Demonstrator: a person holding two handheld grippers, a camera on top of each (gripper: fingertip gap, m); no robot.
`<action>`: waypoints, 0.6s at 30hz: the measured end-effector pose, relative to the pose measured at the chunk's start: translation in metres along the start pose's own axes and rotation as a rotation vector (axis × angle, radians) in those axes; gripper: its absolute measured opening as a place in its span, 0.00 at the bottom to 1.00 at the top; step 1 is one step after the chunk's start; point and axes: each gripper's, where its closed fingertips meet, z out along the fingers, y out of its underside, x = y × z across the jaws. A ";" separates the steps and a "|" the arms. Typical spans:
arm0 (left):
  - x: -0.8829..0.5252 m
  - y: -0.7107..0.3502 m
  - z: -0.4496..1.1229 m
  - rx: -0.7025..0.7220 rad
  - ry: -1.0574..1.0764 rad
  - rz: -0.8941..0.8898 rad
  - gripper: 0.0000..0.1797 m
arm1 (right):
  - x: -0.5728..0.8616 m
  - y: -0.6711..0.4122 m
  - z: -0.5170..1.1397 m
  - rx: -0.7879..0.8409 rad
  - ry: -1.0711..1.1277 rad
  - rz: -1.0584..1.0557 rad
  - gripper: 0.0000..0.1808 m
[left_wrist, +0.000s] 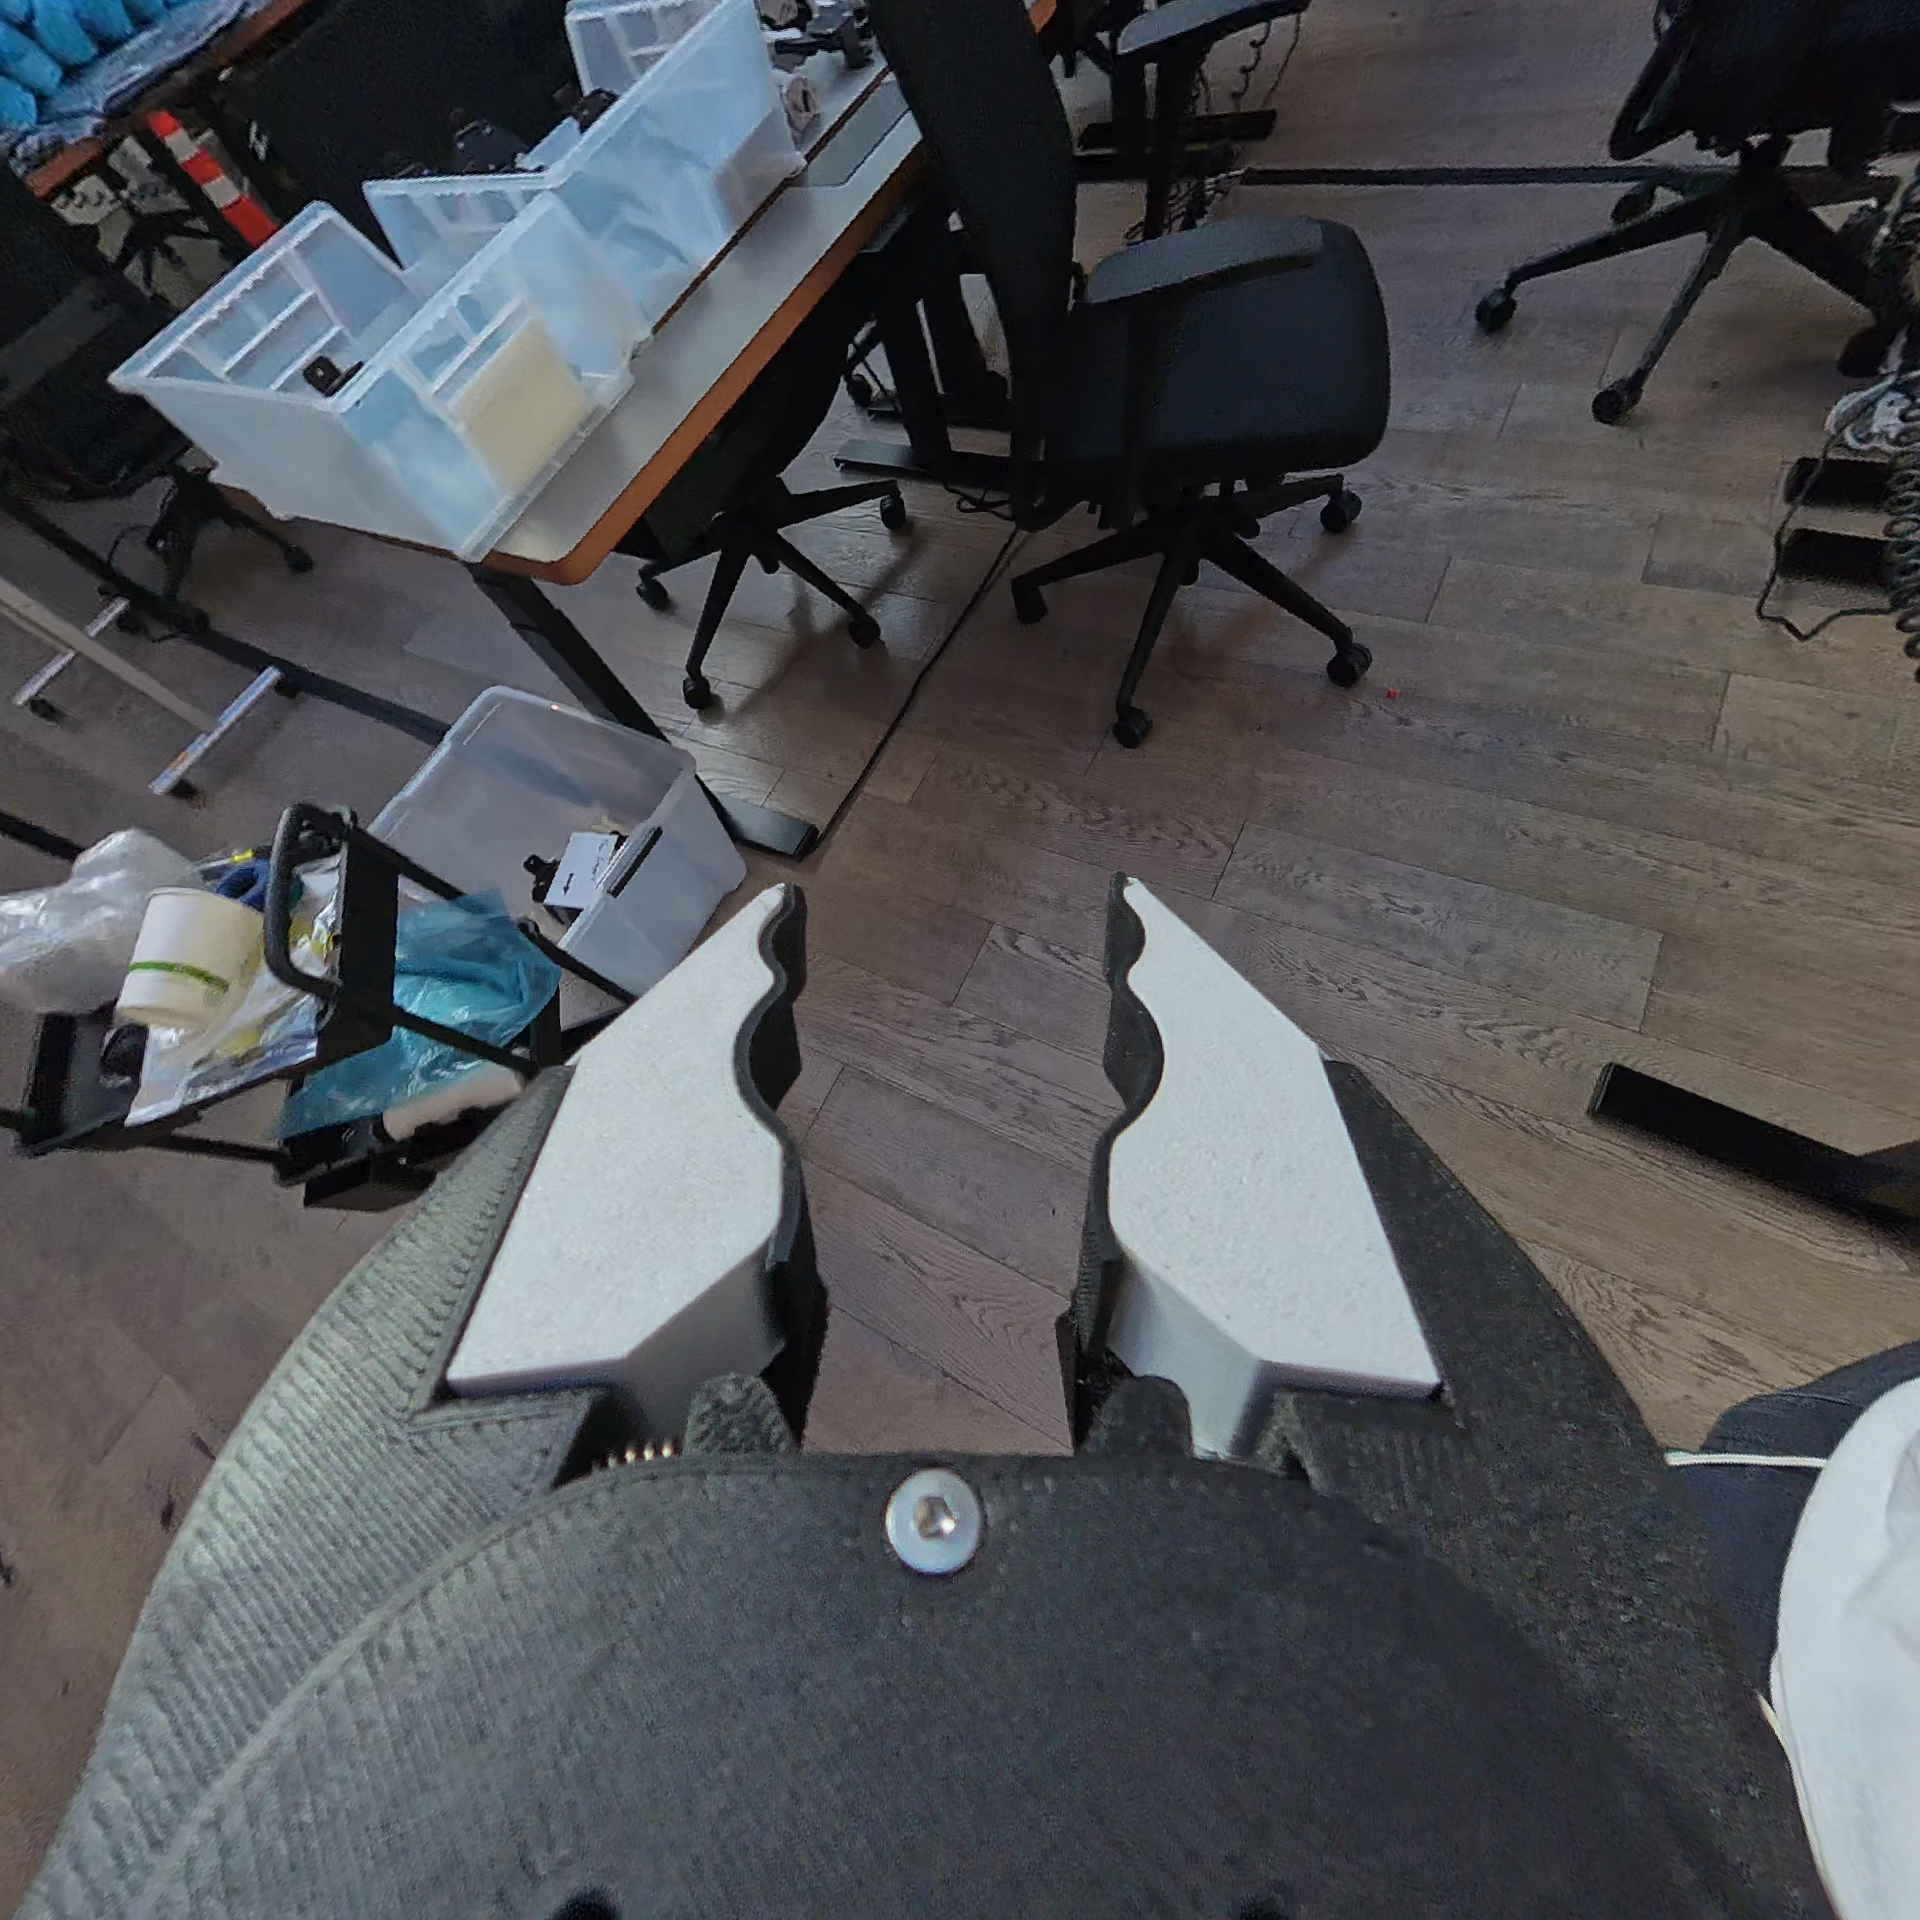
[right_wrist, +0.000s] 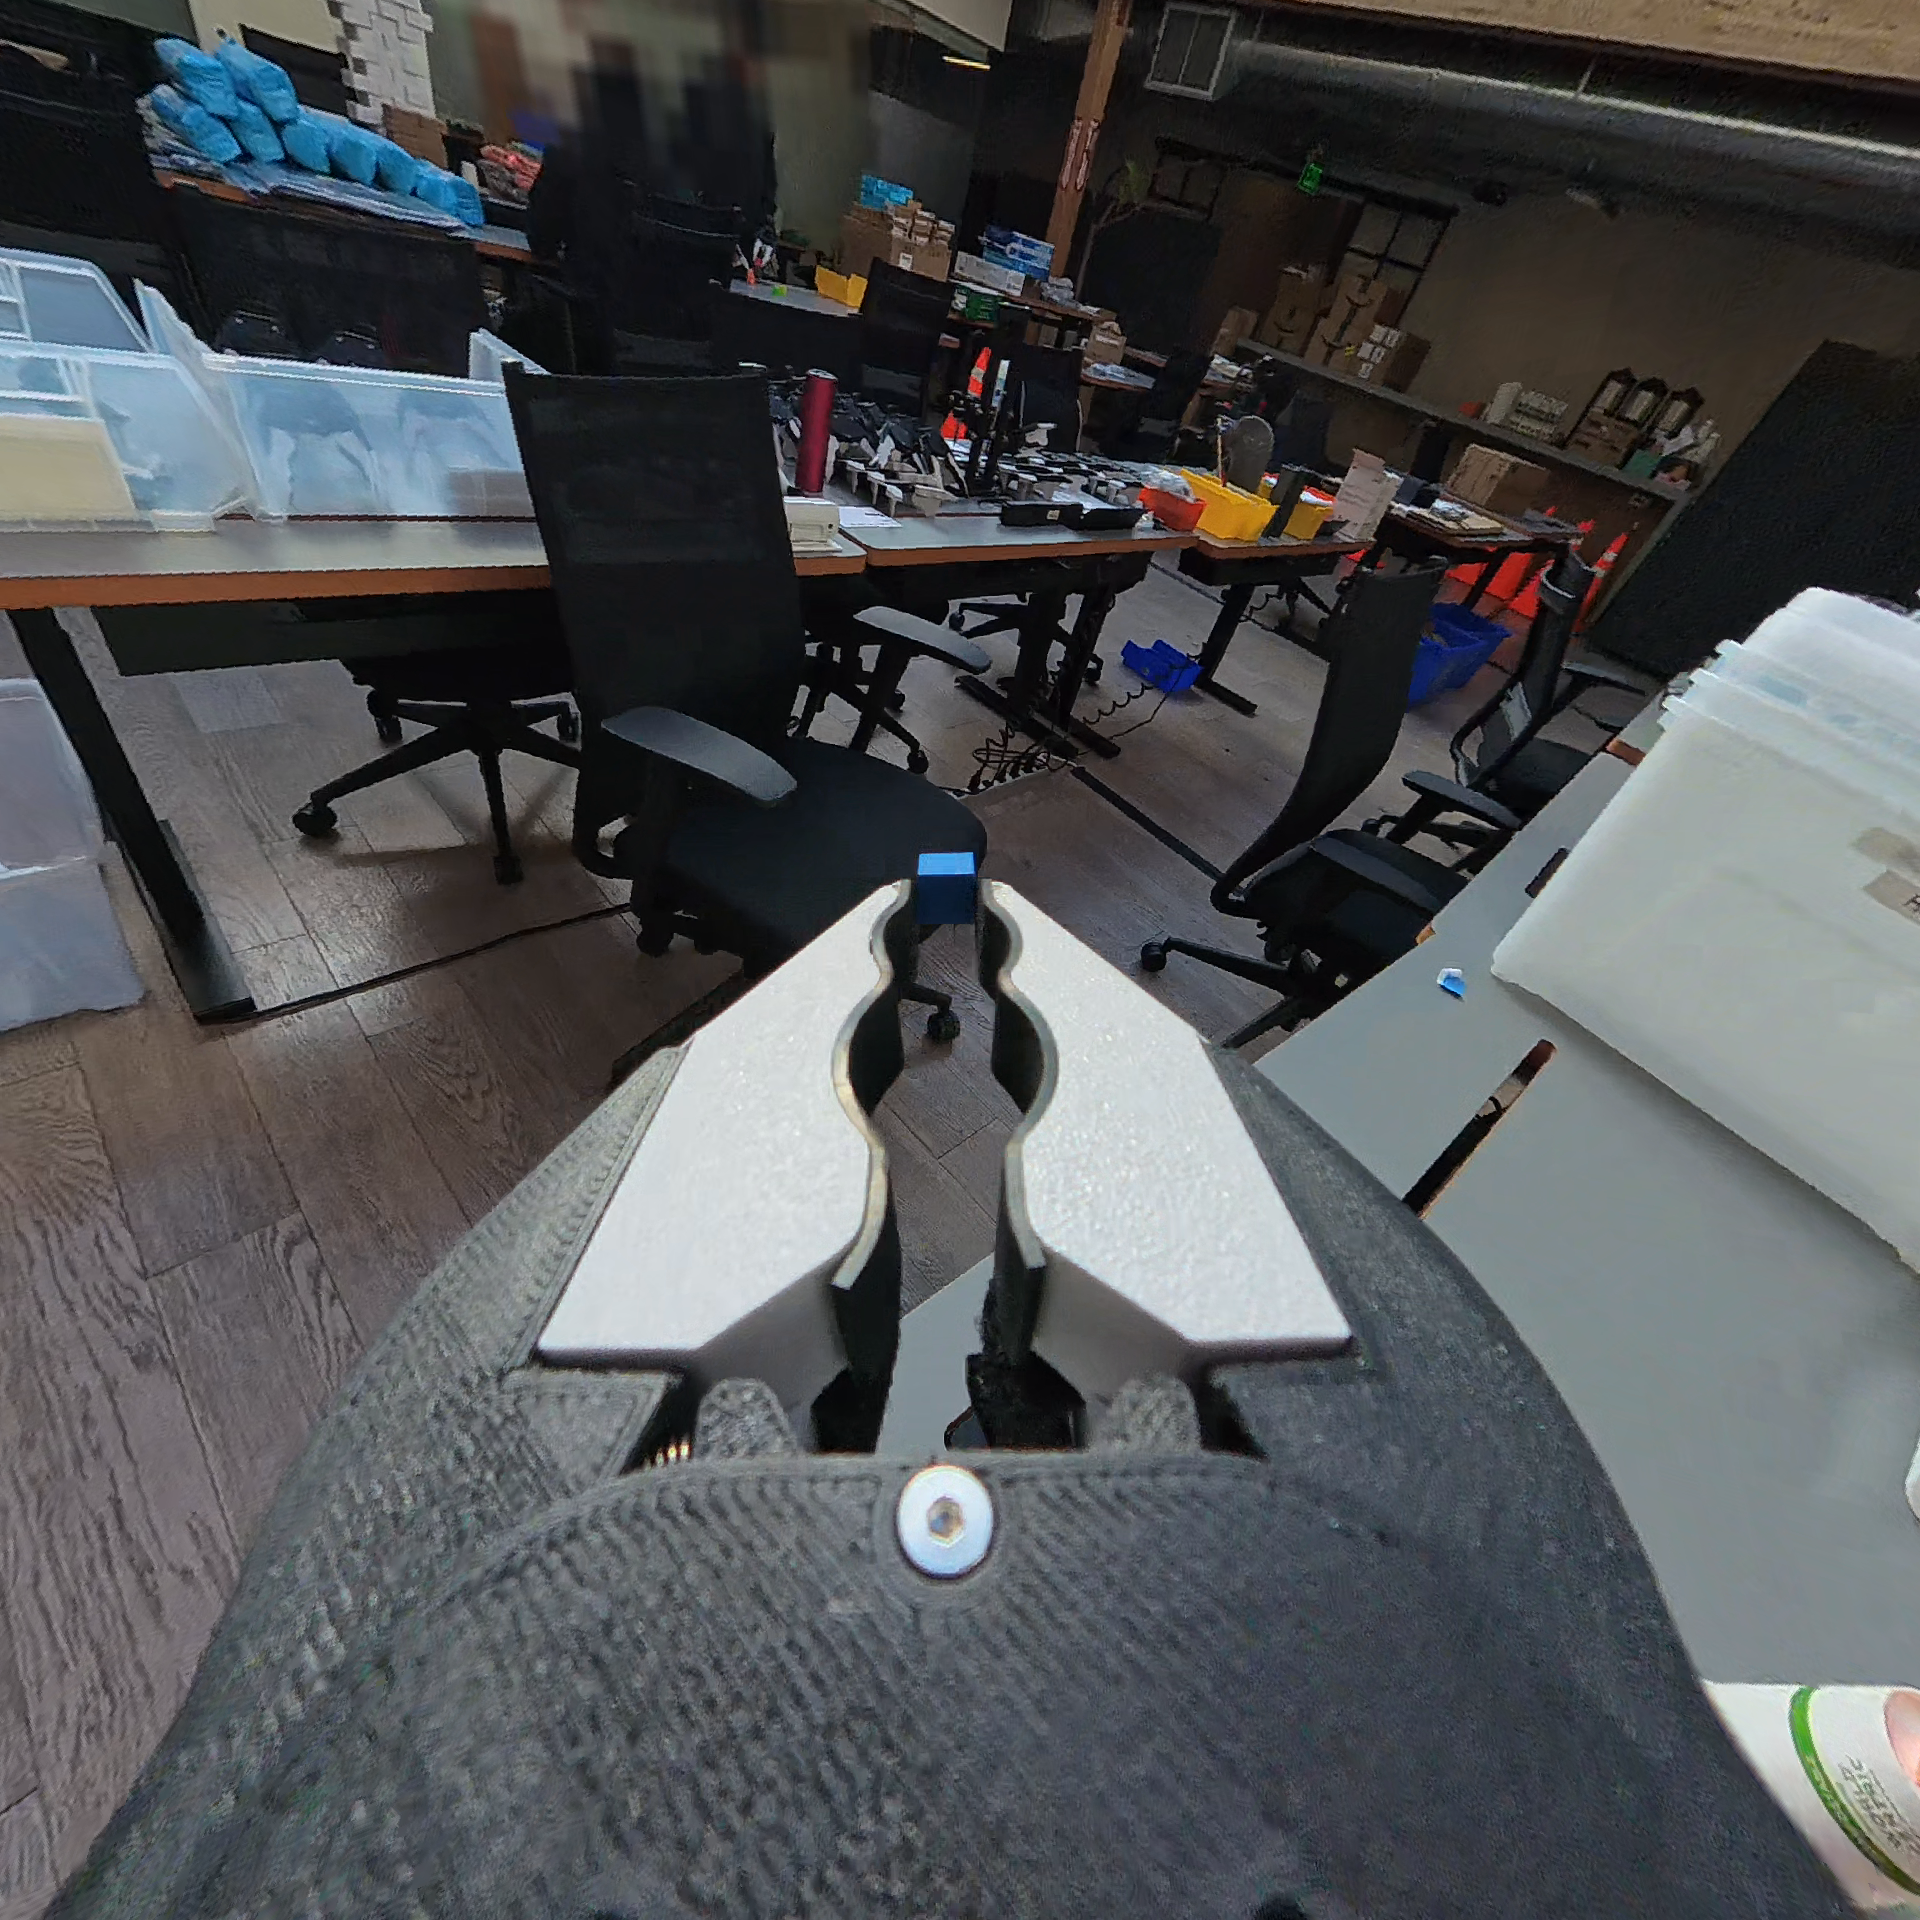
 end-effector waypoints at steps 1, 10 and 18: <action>-0.011 -0.010 0.037 0.022 0.060 0.037 0.31 | -0.001 0.005 0.003 -0.010 0.059 0.017 0.05; -0.047 -0.176 0.276 0.068 0.464 0.314 0.33 | 0.001 0.030 0.031 -0.310 0.338 0.073 0.05; 0.027 -0.289 0.474 0.123 0.612 0.283 0.33 | 0.082 0.209 0.071 -0.791 0.499 0.353 0.05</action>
